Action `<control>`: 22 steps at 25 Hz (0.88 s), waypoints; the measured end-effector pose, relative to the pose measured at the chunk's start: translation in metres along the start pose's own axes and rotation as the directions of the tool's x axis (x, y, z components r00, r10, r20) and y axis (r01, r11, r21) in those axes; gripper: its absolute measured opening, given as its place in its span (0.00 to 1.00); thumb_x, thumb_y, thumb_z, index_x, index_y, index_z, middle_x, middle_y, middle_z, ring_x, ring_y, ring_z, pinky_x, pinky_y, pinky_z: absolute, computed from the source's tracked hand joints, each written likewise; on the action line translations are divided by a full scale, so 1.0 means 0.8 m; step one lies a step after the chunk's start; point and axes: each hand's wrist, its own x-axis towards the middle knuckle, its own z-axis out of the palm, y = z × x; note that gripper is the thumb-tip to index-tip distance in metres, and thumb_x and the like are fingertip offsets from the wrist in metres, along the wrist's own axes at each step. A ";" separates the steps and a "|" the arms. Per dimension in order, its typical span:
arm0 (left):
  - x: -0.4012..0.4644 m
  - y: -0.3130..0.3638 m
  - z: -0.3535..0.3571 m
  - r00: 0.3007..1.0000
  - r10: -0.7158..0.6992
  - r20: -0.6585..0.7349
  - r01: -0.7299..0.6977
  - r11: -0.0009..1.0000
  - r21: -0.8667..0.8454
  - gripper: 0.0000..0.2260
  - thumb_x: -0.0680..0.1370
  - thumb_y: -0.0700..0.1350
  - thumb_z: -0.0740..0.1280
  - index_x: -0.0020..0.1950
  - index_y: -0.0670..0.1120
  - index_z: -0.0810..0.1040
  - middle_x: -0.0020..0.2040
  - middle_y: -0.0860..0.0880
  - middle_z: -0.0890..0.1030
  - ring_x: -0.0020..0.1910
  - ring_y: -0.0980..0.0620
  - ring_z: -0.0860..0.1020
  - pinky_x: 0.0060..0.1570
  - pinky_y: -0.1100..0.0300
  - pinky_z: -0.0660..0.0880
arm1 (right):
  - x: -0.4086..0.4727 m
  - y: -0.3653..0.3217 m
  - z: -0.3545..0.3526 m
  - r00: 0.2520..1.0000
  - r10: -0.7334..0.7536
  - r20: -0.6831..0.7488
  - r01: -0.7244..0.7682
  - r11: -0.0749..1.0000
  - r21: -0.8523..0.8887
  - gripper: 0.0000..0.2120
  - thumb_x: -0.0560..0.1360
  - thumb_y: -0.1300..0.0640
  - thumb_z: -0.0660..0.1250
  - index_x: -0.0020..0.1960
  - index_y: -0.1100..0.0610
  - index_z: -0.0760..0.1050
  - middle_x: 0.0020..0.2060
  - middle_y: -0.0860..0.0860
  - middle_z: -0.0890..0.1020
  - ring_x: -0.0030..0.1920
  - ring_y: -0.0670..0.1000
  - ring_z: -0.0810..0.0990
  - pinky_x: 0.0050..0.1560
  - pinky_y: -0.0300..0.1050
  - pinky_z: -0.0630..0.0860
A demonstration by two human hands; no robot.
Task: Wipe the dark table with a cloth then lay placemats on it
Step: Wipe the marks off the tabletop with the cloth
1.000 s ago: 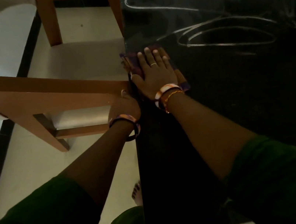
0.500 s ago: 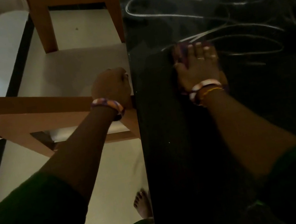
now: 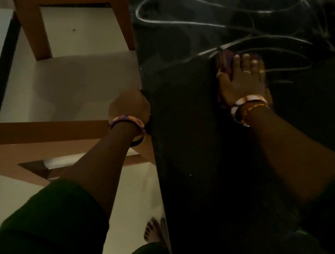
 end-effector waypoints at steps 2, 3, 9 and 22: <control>0.001 0.003 -0.002 1.000 0.013 0.006 -0.013 0.999 0.031 0.14 0.81 0.46 0.53 0.56 0.40 0.74 0.54 0.40 0.77 0.53 0.41 0.76 0.49 0.53 0.69 | -0.026 -0.059 0.020 0.978 -0.207 -0.007 0.207 0.978 0.004 0.31 0.80 0.43 0.50 0.77 0.56 0.47 0.77 0.56 0.48 0.77 0.56 0.45 0.75 0.52 0.39; 0.001 0.005 -0.004 1.000 0.019 0.013 -0.020 0.999 0.038 0.15 0.82 0.47 0.53 0.57 0.40 0.74 0.55 0.40 0.77 0.53 0.41 0.76 0.48 0.53 0.68 | -0.041 -0.087 0.030 0.948 -0.318 0.005 0.318 0.948 0.011 0.31 0.80 0.42 0.50 0.77 0.54 0.47 0.77 0.55 0.48 0.77 0.56 0.45 0.74 0.51 0.38; 0.001 -0.002 -0.001 1.000 0.001 0.011 -0.001 1.000 0.005 0.14 0.82 0.47 0.53 0.56 0.41 0.74 0.52 0.41 0.77 0.47 0.46 0.73 0.46 0.56 0.66 | 0.038 -0.054 0.022 0.950 -0.312 -0.009 0.311 0.947 -0.078 0.31 0.80 0.42 0.48 0.77 0.56 0.48 0.77 0.56 0.50 0.77 0.56 0.46 0.76 0.53 0.42; 0.002 -0.002 0.000 1.000 0.020 0.014 -0.020 1.000 0.016 0.13 0.81 0.47 0.54 0.55 0.42 0.74 0.47 0.44 0.76 0.45 0.46 0.74 0.44 0.56 0.67 | 0.034 -0.091 0.027 0.957 -0.288 -0.028 0.286 0.957 -0.049 0.30 0.80 0.42 0.48 0.77 0.55 0.47 0.77 0.55 0.49 0.77 0.55 0.45 0.75 0.51 0.40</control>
